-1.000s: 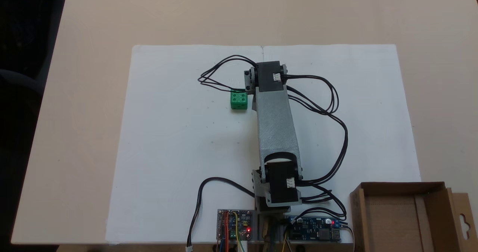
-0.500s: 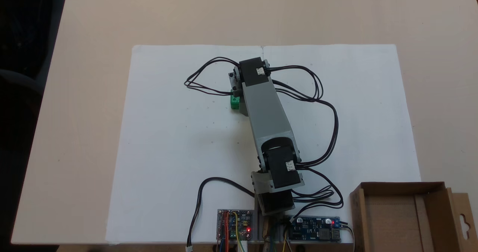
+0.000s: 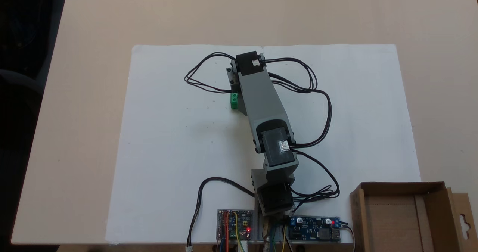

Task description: Grasp a green dice and put it in the bin.

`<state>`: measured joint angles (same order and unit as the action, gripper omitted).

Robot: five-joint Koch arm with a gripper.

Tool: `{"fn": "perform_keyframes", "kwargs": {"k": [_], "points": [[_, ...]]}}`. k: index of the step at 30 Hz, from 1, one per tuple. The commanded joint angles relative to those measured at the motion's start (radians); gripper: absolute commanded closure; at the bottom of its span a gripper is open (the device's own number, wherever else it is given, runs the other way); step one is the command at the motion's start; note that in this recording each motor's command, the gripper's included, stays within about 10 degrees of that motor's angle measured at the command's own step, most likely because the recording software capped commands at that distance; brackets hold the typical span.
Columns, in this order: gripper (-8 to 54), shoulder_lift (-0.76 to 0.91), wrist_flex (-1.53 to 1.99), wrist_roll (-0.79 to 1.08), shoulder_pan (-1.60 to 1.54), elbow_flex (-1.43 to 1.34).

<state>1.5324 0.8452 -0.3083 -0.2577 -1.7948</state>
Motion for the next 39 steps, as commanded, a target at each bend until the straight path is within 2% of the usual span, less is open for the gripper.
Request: {"fn": "perform_keyframes", "kwargs": {"k": [1, 39], "points": [[4.1, -0.005, -0.018, -0.072, -0.011, 0.064], [4.1, -0.186, -0.064, -0.13, -0.052, 0.127]]}}
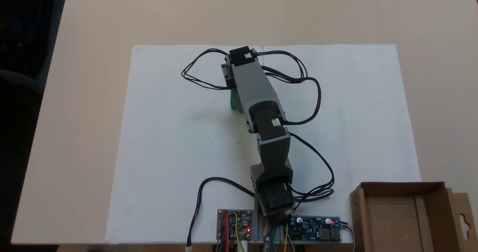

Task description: Grasp a green dice and put it in the bin.

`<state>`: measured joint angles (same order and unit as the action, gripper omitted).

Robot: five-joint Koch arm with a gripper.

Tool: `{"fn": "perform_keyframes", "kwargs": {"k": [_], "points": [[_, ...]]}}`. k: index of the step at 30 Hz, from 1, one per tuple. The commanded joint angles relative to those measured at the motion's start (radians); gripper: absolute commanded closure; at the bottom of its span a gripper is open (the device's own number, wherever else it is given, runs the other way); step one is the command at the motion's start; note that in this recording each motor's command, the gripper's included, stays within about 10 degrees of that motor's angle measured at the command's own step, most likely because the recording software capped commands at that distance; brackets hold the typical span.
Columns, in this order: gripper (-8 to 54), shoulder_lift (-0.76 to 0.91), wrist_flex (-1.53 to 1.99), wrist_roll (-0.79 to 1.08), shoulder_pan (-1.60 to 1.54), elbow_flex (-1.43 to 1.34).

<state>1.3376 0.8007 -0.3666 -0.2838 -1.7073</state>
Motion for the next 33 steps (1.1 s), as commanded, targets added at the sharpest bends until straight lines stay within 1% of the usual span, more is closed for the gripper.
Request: {"fn": "perform_keyframes", "kwargs": {"k": [1, 33], "points": [[4.1, 0.006, -0.02, -0.072, -0.028, 0.04], [4.1, -0.04, -0.031, -0.072, -0.069, 0.04]]}}
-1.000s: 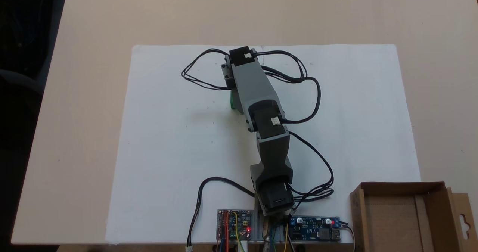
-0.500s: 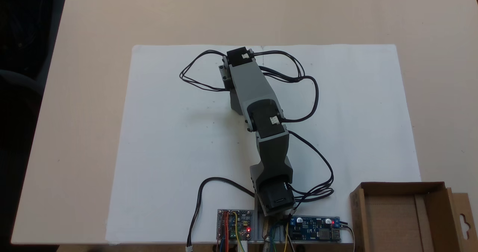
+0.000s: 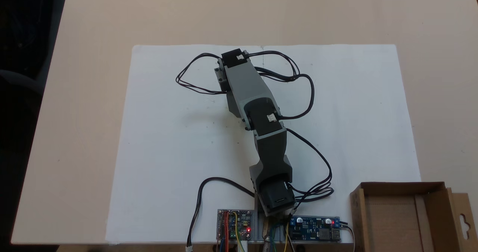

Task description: Grasp a green dice and put it in the bin.

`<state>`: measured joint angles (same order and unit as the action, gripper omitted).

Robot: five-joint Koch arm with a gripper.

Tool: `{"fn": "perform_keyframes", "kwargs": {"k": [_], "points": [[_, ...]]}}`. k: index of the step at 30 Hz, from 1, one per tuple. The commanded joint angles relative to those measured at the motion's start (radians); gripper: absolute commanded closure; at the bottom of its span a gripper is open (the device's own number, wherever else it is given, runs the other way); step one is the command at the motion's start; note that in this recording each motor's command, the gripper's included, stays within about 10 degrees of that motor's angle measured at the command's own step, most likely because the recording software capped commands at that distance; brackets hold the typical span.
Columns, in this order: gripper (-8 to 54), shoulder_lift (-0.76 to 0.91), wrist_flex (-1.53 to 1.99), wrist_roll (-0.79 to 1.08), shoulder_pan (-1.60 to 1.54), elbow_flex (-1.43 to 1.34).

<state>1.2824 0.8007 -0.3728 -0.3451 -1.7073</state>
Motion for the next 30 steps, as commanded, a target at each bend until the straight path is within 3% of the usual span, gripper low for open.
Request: {"fn": "perform_keyframes", "kwargs": {"k": [1, 9, 13, 18, 23, 30], "points": [[4.1, 0.011, -0.035, -0.066, -0.008, 0.041], [5.4, -0.005, -0.037, -0.064, -0.009, 0.048], [13.8, -0.005, -0.041, -0.064, -0.009, 0.048], [19.0, -0.006, -0.046, -0.063, -0.008, 0.048], [33.6, -0.006, -0.049, -0.063, -0.002, 0.048], [33.6, 0.002, -0.063, -0.063, 0.023, 0.048]]}}
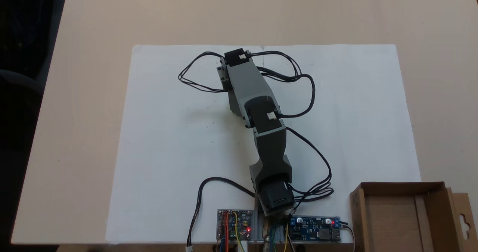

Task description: Grasp a green dice and put it in the bin.

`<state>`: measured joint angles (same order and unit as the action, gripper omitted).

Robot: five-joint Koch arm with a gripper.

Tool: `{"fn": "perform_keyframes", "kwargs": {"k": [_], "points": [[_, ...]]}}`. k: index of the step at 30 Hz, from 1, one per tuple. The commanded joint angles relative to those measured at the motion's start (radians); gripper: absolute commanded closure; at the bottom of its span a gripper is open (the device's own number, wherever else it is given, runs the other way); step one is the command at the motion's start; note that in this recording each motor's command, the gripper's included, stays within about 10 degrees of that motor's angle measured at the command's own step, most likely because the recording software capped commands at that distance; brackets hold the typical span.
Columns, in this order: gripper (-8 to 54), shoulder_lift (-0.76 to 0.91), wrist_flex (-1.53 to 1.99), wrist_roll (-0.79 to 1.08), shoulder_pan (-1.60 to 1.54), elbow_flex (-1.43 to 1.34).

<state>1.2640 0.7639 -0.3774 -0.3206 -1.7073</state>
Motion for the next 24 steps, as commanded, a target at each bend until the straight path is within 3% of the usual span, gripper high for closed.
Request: {"fn": "perform_keyframes", "kwargs": {"k": [1, 9, 24], "points": [[33.6, 0.021, -0.032, -0.058, 0.005, 0.048], [33.6, 0.061, -0.043, -0.052, 0.169, 0.118], [33.6, 0.077, -0.044, 0.057, 0.627, 0.497]]}}
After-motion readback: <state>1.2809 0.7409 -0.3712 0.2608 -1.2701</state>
